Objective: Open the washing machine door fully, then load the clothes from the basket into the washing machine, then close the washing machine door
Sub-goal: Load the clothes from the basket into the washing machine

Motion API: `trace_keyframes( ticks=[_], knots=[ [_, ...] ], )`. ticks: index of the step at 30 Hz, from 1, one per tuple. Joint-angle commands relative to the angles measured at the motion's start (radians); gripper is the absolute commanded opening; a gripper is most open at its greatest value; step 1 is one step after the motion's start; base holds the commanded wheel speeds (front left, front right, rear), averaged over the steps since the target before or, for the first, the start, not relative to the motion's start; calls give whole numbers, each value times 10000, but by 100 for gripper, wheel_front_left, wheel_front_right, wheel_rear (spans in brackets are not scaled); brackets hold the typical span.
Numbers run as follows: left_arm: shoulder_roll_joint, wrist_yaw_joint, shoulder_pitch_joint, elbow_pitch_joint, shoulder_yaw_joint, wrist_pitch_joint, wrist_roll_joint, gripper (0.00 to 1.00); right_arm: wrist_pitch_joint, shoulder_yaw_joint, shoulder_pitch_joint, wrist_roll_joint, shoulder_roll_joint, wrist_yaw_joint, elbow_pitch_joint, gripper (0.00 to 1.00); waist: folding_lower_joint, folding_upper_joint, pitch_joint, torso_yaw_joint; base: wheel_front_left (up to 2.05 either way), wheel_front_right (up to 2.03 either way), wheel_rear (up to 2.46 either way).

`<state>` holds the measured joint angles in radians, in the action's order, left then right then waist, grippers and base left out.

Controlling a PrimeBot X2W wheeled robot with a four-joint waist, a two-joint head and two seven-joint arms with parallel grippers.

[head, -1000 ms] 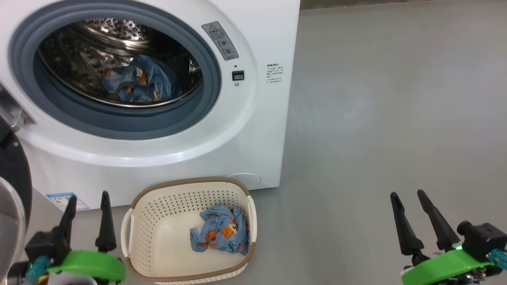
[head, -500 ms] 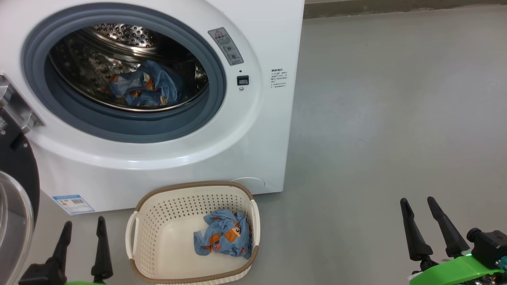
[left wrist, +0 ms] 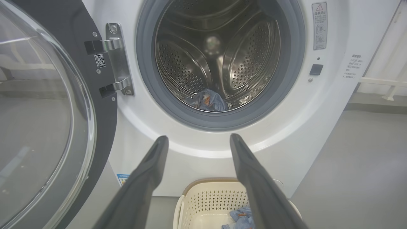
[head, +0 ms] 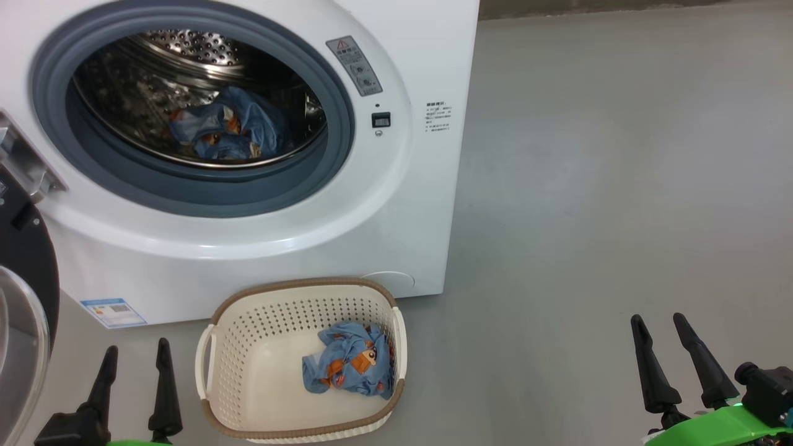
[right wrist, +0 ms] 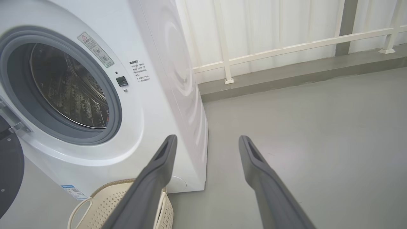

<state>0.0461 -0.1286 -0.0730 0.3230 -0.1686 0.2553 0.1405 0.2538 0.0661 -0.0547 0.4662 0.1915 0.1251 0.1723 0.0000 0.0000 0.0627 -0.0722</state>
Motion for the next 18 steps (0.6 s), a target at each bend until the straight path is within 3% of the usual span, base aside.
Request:
trace_keyframes(
  ticks=[1,18],
  knots=[
    [156,-21,-155,-280,-274,65,18,100,80,177,216,-31,169,56,-278,100,0,0,89,6,0,0,0],
    [79,-21,-888,617,369,65,192,100,80,91,1088,-137,-46,56,-505,100,0,0,1567,-10,0,0,0]
  ],
)
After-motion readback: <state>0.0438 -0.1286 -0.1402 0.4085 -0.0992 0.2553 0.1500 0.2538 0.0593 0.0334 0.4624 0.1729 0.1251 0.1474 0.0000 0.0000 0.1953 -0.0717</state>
